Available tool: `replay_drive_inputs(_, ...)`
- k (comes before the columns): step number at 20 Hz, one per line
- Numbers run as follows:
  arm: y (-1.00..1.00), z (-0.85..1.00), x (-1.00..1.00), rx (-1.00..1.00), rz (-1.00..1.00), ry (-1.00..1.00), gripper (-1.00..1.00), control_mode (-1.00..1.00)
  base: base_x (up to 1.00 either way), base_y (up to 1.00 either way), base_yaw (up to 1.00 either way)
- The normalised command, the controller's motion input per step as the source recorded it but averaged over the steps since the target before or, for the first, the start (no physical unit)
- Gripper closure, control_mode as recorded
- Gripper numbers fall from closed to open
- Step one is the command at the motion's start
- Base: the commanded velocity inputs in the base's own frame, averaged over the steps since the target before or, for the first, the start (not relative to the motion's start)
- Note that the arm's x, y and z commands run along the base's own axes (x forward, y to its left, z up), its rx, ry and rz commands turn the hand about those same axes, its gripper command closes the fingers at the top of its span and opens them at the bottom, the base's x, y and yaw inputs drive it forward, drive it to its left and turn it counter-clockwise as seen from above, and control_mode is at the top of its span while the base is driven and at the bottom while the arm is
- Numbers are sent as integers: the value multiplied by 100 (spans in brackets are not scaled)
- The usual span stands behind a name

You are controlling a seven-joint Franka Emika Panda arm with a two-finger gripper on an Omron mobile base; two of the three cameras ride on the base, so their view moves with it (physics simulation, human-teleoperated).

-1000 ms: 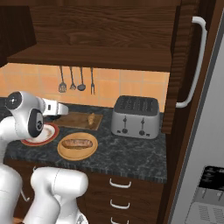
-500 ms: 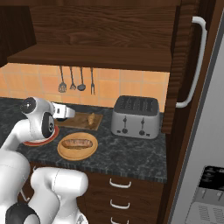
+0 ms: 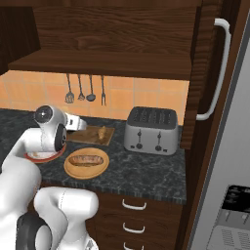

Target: From the different types of pastries on the counter, select a croissant and place it on the cutting board. Then retrieve a jar of jam from the cabinet and place it alongside the croissant on the cutting board.

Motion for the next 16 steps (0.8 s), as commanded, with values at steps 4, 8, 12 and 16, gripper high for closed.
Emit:
replay_drive_inputs(4, 11, -44, 2, -9, 6, -19, 100, -100, 0, 0, 0)
replay_drive_inputs(8, 8, -2, 1, -6, 0, -11, 100, -100, 0, 0, 0)
replay_drive_inputs(12, 0, 26, 4, 3, 0, 10, 100, -100, 0, 0, 0)
replay_drive_inputs(16, 0, 26, 3, 6, 0, 18, 100, -100, 0, 0, 0)
